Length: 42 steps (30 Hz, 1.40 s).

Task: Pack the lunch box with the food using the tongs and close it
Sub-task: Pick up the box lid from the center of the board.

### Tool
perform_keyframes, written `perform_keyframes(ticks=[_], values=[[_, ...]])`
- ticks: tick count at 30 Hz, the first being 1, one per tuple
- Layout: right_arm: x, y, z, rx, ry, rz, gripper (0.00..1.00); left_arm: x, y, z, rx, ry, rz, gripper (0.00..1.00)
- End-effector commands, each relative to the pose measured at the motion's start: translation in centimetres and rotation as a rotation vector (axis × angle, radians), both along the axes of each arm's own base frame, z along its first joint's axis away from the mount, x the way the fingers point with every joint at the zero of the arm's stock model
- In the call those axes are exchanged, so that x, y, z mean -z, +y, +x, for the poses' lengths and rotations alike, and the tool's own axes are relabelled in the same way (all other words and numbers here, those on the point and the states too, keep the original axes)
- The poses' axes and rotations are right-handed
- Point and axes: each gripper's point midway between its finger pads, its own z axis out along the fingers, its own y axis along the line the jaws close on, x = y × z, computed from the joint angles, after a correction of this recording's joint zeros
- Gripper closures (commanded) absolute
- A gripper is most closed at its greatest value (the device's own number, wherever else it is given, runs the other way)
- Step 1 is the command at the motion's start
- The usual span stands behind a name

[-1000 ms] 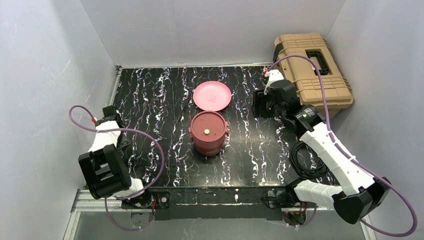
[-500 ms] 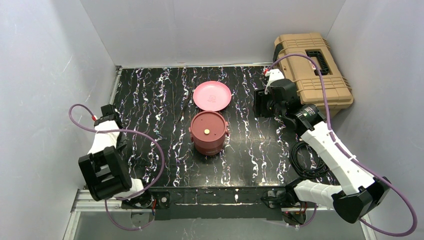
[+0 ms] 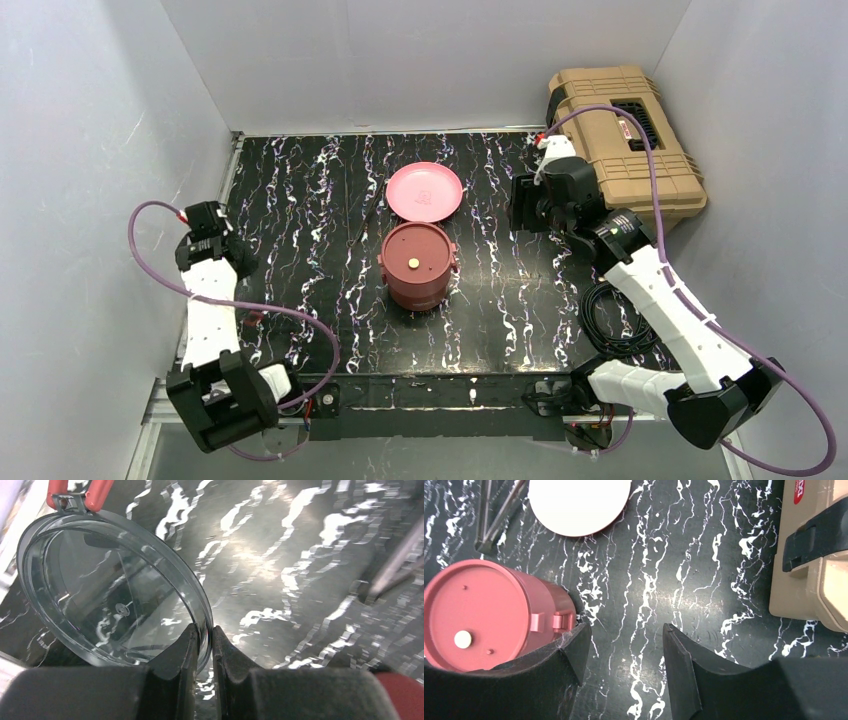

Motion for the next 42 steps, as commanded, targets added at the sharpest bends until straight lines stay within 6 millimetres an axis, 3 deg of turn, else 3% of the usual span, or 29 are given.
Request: perform_keyframes(ticks=[1,5,9,11,14,20,23,27,33,42], values=[[-2.4,1.2,0.8,0.02,-0.07,0.132,0.36,-6.6,-4.0,3.3,0.155,-0.24,-0.1,1.0],[-4.2,3.1,0.7,-0.034,-0.095,0.249,0.26,-13.0,-7.3,4.9,0.291,-0.401,-0.137,1.0],[-5.8,5.7,0.4,-0.125,-0.102,0.373,0.25,-17.9,-13.9,4.9,0.527,-0.5,-0.297,1.0],[-6.9,7.5,-0.3,-0.213,-0.105,0.455,0.24,-20.2,-17.3,4.0,0.64,-0.556,-0.436,1.0],[-8.6,10.0,-1.5,-0.354,-0.124,0.574,0.22,-23.2,-21.0,2.5,0.774,-0.632,-0.553,1.0],[-11.0,12.8,-3.6,-0.549,-0.129,0.74,0.22,-27.7,-25.3,-0.7,1.003,-0.8,-0.684,1.0],[-11.9,13.6,-4.0,-0.589,-0.122,0.821,0.24,-28.9,-26.4,-1.8,1.071,-0.865,-0.766,1.0],[-11.2,14.4,-3.4,-0.535,-0.095,0.804,0.27,-29.3,-27.5,-2.7,1.133,-0.905,-0.837,1.0],[-10.2,15.9,-2.9,-0.395,-0.098,0.725,0.36,-28.2,-27.8,-2.5,1.124,-0.9,-0.828,1.0],[-10.0,20.3,-3.8,-0.344,-0.14,0.581,0.47,-26.8,-28.2,-1.9,1.08,-0.887,-0.819,1.0]])
